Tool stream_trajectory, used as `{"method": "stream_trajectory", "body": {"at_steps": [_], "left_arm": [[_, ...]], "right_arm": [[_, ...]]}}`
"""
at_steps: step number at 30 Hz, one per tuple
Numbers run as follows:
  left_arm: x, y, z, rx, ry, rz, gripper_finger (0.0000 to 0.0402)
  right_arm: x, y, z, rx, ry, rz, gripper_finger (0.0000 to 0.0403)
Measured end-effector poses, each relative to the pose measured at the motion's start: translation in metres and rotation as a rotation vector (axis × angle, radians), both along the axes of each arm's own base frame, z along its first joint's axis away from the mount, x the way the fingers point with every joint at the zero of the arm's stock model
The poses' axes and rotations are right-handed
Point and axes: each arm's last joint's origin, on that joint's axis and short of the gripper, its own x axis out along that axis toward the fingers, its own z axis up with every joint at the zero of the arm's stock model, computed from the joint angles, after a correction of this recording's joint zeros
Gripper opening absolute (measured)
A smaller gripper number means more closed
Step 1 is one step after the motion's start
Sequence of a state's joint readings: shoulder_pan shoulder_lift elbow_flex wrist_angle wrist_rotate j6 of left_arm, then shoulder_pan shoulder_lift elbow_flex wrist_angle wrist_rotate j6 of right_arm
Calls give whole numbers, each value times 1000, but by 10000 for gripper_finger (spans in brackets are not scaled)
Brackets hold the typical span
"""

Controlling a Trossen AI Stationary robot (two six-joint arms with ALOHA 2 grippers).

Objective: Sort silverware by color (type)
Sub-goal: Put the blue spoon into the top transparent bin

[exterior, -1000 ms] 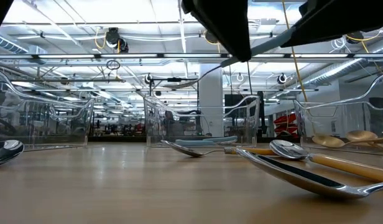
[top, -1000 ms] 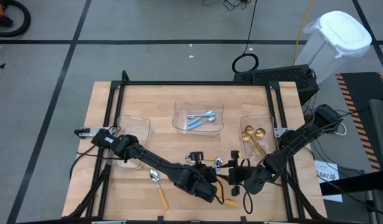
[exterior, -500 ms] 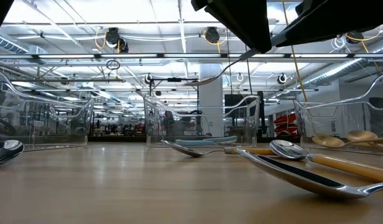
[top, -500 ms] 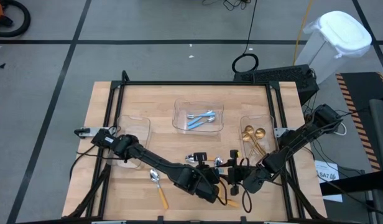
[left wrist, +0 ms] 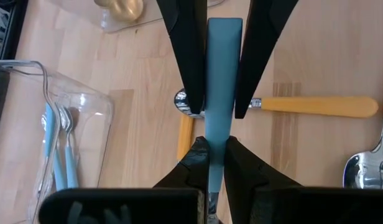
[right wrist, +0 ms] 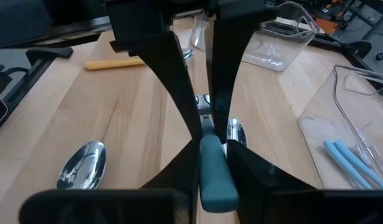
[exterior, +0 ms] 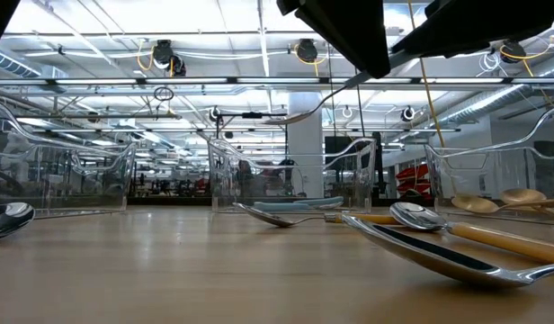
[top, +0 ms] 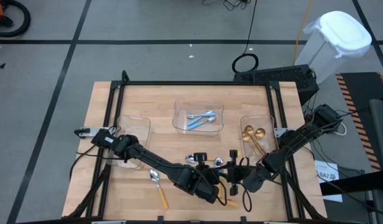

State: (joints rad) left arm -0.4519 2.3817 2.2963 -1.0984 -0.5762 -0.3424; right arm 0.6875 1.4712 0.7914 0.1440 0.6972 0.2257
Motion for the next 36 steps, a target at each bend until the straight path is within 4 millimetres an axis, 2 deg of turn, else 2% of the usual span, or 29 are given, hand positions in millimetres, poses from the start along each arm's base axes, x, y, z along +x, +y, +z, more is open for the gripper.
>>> {"method": "stream_trajectory", "body": {"at_steps": [9, 11, 17, 20, 27, 31, 36], "left_arm": [[-1, 0, 0, 7, -21, 39, 34], [-1, 0, 0, 0, -35, 68, 60], [-3, -1, 0, 17, -62, 112, 185], [-14, -6, 2, 85, -44, 131, 215], [-57, -26, 7, 423, -28, 167, 222], [-66, -36, 8, 438, -50, 169, 222], [-59, -40, 5, 360, -43, 132, 202]], "right_arm": [[2, -3, -1, 19, 11, -7, 55], [3, -4, -1, 21, 12, -14, 55], [3, -11, -3, -3, 49, -30, 55], [2, -16, -1, -20, 69, -42, 55], [-3, -46, 18, -92, 95, -91, 55], [-2, -69, 36, -147, 58, -117, 55], [0, -100, 54, -163, 27, -127, 56]]}}
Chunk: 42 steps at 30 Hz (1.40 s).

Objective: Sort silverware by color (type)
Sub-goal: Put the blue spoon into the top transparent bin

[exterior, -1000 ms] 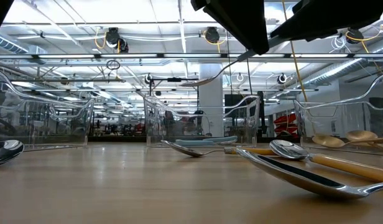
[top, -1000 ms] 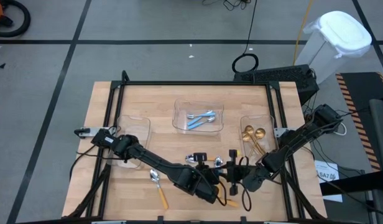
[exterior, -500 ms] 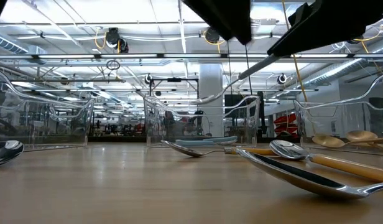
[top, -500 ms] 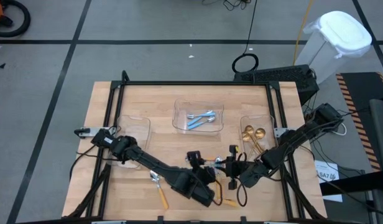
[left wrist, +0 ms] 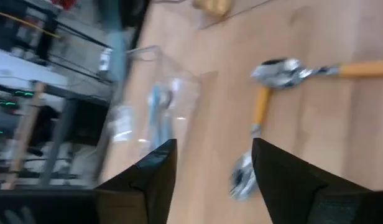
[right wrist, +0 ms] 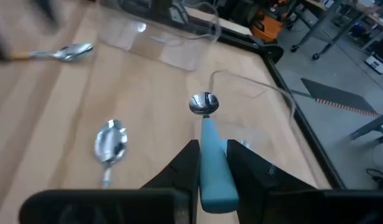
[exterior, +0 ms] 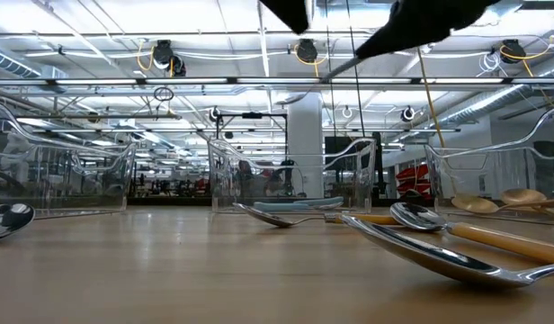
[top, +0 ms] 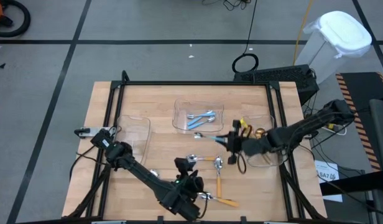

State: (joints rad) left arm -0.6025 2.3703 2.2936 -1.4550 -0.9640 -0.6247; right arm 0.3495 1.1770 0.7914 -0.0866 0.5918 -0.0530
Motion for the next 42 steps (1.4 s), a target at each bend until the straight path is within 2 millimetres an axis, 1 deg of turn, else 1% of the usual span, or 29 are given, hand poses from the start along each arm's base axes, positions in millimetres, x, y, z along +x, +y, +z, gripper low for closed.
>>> {"method": "stream_trajectory", "body": {"at_steps": [3, 6, 9, 11, 13, 15, 18, 19, 20, 22, 24, 26, 29, 32, 34, 37, 40, 42], "left_arm": [[16, -6, -5, -65, -32, -89, 177], [38, -12, -10, -156, -76, -236, 152], [59, -6, -26, -198, -95, -366, 131], [67, 3, -36, -203, -90, -397, 120], [71, 12, -41, -213, -83, -385, 109], [71, 20, -48, -215, -62, -357, 100], [68, 30, -67, -213, -27, -323, 93], [67, 34, -75, -220, -43, -316, 93], [65, 36, -78, -231, -77, -317, 93], [57, 42, -80, -256, -155, -320, 93], [44, 45, -74, -279, -241, -341, 93], [24, 49, -63, -283, -298, -345, 92], [-12, 58, -42, -277, -410, -349, 92], [-52, 69, -25, -278, -564, -360, 92], [-80, 77, -21, -282, -643, -361, 92], [-111, 91, -16, -325, -753, -366, 92], [-128, 100, -13, -357, -829, -357, 92], [-133, 102, -13, -358, -832, -359, 92]], "right_arm": [[1, -17, 4, 5, 12, 9, 56], [4, -31, 3, 21, 40, 31, 56], [6, -44, 1, 36, 69, 47, 56], [6, -51, -2, 37, 96, 47, 56], [5, -58, -4, 38, 129, 46, 56], [4, -63, -4, 44, 138, 60, 56], [5, -73, -3, 49, 141, 96, 56], [5, -76, -3, 54, 139, 103, 56], [5, -81, -3, 58, 134, 109, 56], [5, -88, -2, 68, 128, 116, 56], [5, -96, -2, 79, 125, 127, 57], [5, -103, -2, 90, 115, 137, 57], [7, -113, -3, 103, 94, 137, 57], [13, -123, -7, 117, 77, 131, 57], [19, -129, -12, 122, 67, 117, 57], [29, -138, -25, 130, 75, 91, 57], [38, -149, -39, 134, 87, 62, 57], [42, -157, -48, 137, 90, 39, 57]]}}
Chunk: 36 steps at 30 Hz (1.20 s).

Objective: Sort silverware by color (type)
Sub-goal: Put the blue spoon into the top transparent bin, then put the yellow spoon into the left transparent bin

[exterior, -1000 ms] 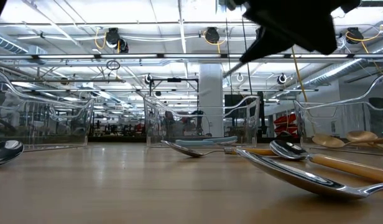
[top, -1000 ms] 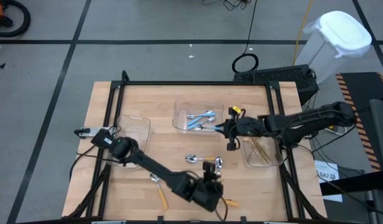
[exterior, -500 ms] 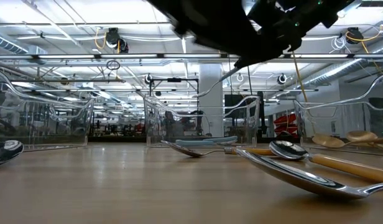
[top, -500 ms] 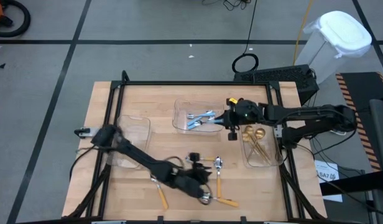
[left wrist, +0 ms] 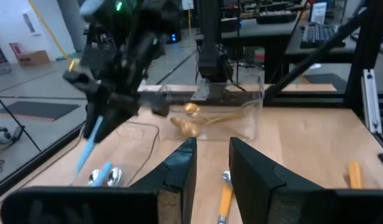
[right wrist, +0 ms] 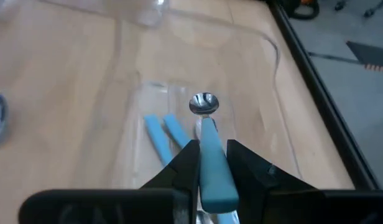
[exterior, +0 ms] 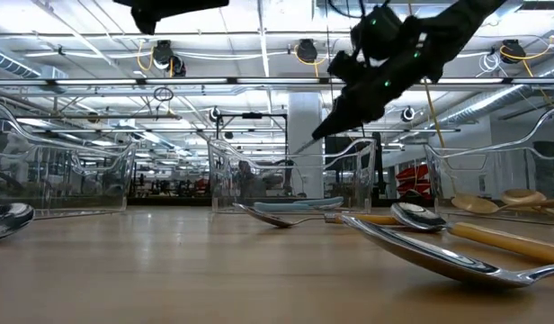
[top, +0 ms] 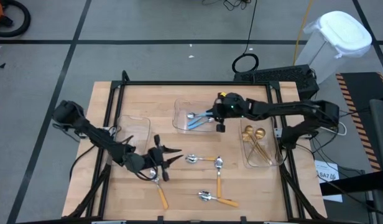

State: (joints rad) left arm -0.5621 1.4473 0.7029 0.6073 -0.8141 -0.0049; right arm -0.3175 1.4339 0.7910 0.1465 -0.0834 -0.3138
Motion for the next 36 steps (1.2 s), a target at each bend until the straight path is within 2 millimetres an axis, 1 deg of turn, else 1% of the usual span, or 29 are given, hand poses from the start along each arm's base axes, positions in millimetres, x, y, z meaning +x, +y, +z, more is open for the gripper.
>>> {"method": "stream_trajectory", "body": {"at_steps": [5, 9, 17, 24, 27, 30, 34, 36], "left_arm": [[2, 3, -1, 4, 8, 12, 92], [4, 7, -4, -6, 26, 29, 92], [5, 9, -6, -21, 39, 41, 92], [5, 9, -6, -25, 38, 41, 92], [5, 9, -7, -33, 37, 41, 92], [5, 9, -7, -44, 38, 43, 92], [5, 9, -9, -55, 51, 46, 92], [4, 9, -10, -59, 57, 48, 92]], "right_arm": [[5, -15, -16, 15, 17, -48, 57], [6, -19, -23, 35, 24, -44, 59], [8, -20, -20, 28, -4, -54, 98], [8, -20, -19, 55, -24, -75, 115], [8, -15, -12, 64, -50, -69, 119], [5, -3, 5, 63, -98, -37, 120], [-7, 22, 34, 65, -157, 30, 120], [-14, 37, 43, 80, -155, 73, 120]]}}
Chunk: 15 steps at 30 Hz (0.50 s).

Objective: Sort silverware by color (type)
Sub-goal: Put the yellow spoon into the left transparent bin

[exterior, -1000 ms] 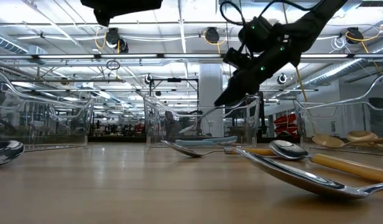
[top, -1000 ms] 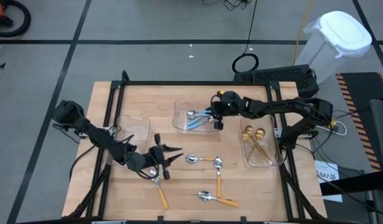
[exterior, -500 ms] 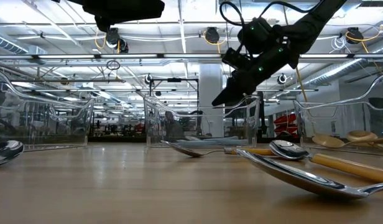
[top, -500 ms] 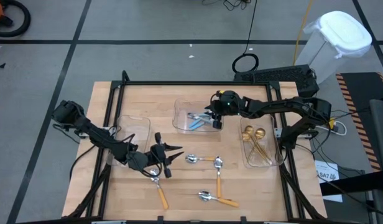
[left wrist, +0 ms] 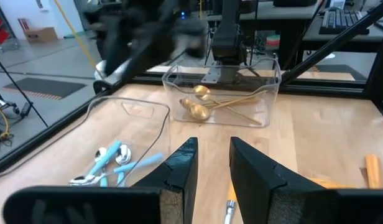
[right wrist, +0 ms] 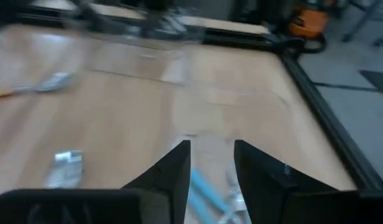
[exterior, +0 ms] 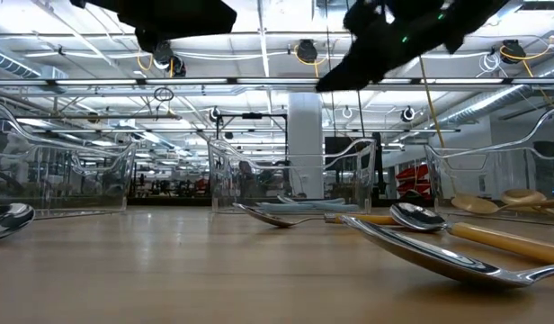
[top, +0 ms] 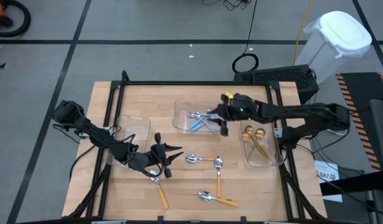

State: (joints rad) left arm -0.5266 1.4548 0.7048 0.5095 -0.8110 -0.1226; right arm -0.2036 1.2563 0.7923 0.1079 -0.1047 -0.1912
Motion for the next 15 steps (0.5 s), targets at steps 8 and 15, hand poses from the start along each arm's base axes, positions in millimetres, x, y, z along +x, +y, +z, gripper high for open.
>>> {"method": "stream_trajectory", "body": {"at_steps": [8, 15], "left_arm": [[-1, 0, -3, -71, 2, 15, 93], [-2, -5, -10, -158, 12, 19, 93]], "right_arm": [[-19, 64, -1, 140, 173, 168, 120], [-35, 118, -24, 180, 250, 195, 120]]}}
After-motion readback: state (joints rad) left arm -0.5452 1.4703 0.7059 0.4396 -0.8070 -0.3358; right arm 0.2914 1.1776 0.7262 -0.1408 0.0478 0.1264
